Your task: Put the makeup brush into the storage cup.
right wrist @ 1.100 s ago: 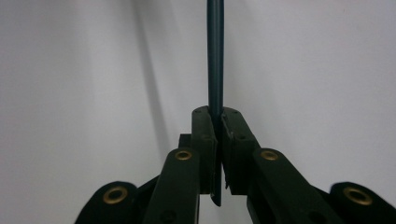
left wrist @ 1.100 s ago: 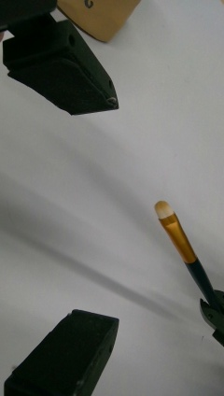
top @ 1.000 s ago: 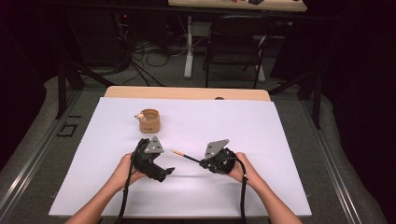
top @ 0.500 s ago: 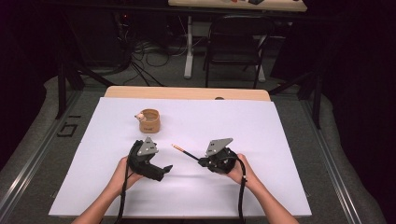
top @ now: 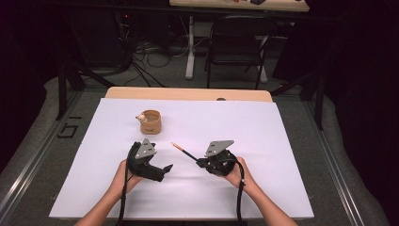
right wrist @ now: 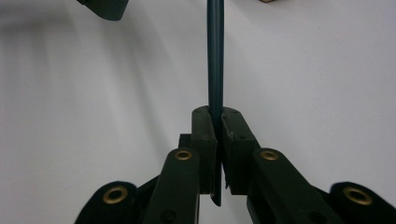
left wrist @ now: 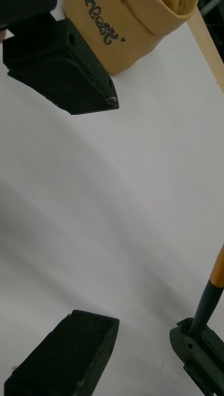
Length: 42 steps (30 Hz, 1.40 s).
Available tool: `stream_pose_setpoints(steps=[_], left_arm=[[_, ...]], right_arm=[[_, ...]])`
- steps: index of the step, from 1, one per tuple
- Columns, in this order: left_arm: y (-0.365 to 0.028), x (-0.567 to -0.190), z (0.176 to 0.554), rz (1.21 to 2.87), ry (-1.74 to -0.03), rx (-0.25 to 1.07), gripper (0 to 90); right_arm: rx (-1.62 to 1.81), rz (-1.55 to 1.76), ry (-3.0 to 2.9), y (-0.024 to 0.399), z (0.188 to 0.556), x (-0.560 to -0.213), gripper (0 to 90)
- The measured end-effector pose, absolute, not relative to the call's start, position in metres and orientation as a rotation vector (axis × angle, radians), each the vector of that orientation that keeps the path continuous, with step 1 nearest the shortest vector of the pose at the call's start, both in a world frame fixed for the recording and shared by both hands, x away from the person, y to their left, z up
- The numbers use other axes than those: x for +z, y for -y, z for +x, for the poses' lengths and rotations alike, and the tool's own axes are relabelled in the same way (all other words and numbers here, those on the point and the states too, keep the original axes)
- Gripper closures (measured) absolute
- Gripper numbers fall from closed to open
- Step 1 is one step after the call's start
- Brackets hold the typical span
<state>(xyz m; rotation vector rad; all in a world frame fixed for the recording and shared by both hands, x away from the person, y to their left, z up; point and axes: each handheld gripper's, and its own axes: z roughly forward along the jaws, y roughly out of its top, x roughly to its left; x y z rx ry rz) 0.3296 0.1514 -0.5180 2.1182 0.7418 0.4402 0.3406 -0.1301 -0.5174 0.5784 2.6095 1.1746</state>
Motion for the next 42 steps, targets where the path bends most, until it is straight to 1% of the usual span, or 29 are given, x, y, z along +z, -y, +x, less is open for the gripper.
stream_pose_setpoints(steps=[3,24,42], left_arm=[[-0.153,-0.518,0.33,2.083,-0.751,0.435,0.0],[-0.151,-0.515,0.33,2.068,-0.77,0.454,0.1],[-0.155,-0.512,0.332,2.011,-0.773,0.409,1.1]], right_arm=[[1.194,0.594,-2.598,0.128,0.341,-0.518,85.1],[1.287,0.678,-2.538,0.116,0.341,-0.518,85.0],[1.353,0.703,-2.511,0.101,0.342,-0.521,85.0]])
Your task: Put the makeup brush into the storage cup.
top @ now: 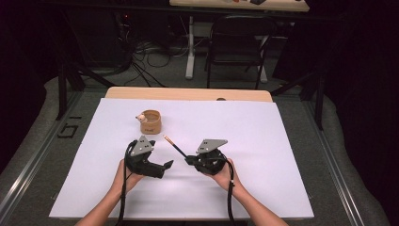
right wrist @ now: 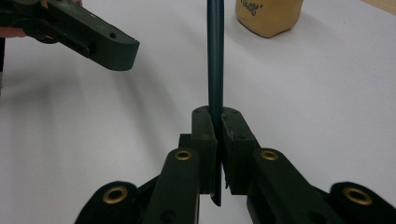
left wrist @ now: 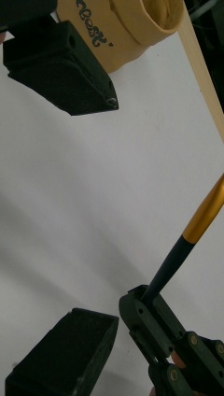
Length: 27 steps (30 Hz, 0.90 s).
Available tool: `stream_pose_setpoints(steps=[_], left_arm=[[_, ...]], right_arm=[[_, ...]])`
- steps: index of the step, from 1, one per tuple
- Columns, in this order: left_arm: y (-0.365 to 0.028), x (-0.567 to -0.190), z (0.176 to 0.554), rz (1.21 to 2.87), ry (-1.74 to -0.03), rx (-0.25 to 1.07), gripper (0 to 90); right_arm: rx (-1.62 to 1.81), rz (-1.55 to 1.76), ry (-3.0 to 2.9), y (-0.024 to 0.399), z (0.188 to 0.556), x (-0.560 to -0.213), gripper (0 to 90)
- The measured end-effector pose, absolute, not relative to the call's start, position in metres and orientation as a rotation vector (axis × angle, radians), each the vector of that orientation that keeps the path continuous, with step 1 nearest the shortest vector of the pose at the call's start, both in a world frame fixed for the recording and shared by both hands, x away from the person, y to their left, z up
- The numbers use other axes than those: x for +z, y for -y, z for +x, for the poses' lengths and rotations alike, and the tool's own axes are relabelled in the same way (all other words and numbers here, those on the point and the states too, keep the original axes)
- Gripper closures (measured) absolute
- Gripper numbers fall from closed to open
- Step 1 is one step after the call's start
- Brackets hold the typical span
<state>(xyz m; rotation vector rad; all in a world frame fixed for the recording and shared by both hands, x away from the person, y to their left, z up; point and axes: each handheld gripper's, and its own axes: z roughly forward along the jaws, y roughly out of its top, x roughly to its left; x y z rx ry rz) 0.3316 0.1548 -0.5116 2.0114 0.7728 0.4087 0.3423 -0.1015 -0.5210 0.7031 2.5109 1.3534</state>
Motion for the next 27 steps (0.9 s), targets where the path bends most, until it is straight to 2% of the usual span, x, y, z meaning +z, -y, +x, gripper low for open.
stream_pose_setpoints(steps=[11,17,22,27], left_arm=[[-0.154,-0.508,0.333,1.955,-0.793,0.389,3.4],[-0.156,-0.506,0.335,1.921,-0.796,0.394,14.3],[-0.157,-0.504,0.335,1.9,-0.804,0.397,20.0],[-0.157,-0.504,0.335,1.881,-0.797,0.394,30.7]], right_arm=[[1.387,0.726,-2.494,0.093,0.342,-0.524,85.0],[1.409,0.737,-2.474,0.089,0.341,-0.525,85.0],[1.41,0.742,-2.478,0.085,0.341,-0.526,85.0],[1.414,0.742,-2.477,0.081,0.34,-0.528,85.0]])
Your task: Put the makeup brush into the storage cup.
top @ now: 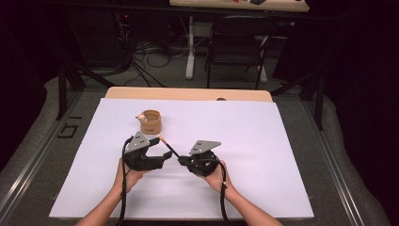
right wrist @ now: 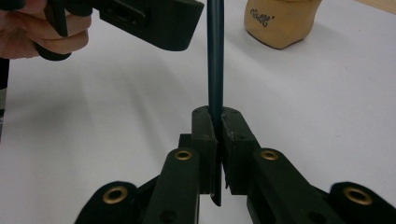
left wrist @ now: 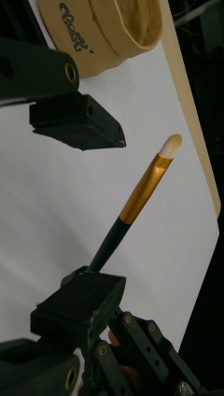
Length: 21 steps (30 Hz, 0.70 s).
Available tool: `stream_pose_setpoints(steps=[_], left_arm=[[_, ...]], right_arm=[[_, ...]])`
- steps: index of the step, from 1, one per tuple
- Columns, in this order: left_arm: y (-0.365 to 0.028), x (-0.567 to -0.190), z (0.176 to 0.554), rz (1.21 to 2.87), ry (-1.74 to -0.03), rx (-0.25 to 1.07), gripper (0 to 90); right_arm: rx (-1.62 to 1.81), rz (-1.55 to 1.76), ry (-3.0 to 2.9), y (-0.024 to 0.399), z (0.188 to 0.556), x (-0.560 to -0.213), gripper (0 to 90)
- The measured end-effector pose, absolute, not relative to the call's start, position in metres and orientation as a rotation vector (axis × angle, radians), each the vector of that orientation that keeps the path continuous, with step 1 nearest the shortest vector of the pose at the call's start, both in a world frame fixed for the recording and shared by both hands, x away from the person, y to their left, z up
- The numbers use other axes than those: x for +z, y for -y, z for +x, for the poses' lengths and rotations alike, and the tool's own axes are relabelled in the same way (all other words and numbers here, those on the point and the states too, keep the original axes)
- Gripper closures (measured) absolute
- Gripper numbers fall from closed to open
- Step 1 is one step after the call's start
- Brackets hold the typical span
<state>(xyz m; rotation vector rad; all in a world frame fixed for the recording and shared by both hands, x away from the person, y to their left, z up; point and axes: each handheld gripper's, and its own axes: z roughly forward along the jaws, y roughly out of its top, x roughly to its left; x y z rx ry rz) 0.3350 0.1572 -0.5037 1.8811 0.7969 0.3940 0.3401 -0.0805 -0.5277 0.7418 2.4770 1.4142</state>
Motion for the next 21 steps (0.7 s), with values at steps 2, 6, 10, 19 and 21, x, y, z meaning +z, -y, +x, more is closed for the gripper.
stream_pose_setpoints(steps=[2,6,10,19,21], left_arm=[[-0.157,-0.503,0.335,1.878,-0.79,0.396,35.4],[-0.158,-0.502,0.334,1.869,-0.783,0.398,42.8],[-0.158,-0.502,0.334,1.866,-0.778,0.406,48.6],[-0.16,-0.502,0.333,1.839,-0.778,0.403,59.6],[-0.16,-0.501,0.333,1.832,-0.78,0.404,61.3]], right_arm=[[1.418,0.746,-2.475,0.079,0.34,-0.528,85.0],[1.413,0.745,-2.479,0.076,0.34,-0.529,85.0],[1.409,0.748,-2.485,0.072,0.34,-0.531,85.0],[1.417,0.761,-2.469,0.067,0.34,-0.534,85.0],[1.399,0.76,-2.484,0.066,0.34,-0.534,85.0]])
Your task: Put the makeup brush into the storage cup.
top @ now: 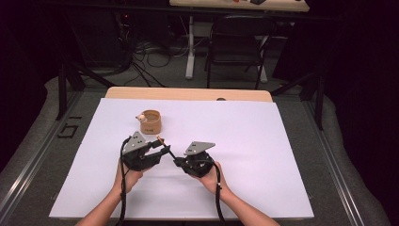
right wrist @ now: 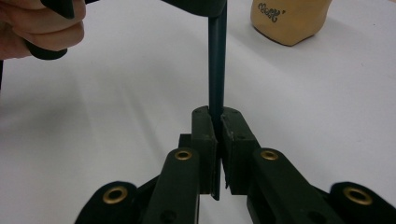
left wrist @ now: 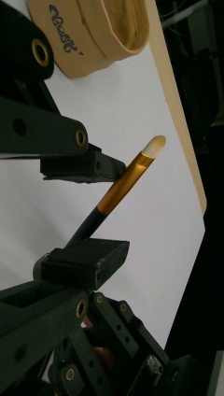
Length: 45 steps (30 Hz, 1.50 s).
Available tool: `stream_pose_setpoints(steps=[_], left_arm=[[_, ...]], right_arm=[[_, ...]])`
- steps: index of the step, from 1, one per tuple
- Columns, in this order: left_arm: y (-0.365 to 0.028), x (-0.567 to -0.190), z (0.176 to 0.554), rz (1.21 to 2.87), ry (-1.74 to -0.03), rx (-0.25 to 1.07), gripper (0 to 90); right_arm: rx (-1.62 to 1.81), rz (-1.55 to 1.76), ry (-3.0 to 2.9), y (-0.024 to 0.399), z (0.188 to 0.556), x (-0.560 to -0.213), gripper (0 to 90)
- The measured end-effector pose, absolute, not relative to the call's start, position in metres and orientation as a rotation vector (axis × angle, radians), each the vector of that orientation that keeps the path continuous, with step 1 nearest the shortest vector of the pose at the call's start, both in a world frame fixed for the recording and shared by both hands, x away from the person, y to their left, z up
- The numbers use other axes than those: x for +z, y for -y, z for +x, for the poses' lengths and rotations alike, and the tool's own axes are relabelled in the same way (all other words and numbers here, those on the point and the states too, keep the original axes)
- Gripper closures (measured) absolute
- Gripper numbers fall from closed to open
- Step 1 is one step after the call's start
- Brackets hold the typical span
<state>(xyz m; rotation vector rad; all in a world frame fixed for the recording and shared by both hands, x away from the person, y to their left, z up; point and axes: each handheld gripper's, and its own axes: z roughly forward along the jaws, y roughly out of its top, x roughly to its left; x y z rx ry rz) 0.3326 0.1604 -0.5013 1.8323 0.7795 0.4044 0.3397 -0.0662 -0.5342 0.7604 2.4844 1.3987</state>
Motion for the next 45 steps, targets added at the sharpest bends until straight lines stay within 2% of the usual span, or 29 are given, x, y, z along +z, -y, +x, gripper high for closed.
stream_pose_setpoints(steps=[7,27,36,40,45], left_arm=[[-0.162,-0.501,0.332,1.799,-0.773,0.39,68.4],[-0.162,-0.496,0.329,1.791,-0.746,0.403,76.4],[-0.161,-0.493,0.325,1.779,-0.699,0.347,81.8],[-0.159,-0.49,0.323,1.79,-0.671,0.35,83.6],[-0.163,-0.489,0.322,1.792,-0.659,0.35,83.7]], right_arm=[[1.395,0.765,-2.488,0.061,0.34,-0.537,85.0],[1.406,0.754,-2.483,0.051,0.343,-0.539,84.9],[1.425,0.732,-2.473,0.049,0.343,-0.539,84.1],[1.434,0.734,-2.476,0.05,0.344,-0.538,82.1],[1.44,0.739,-2.472,0.053,0.345,-0.536,72.2]])
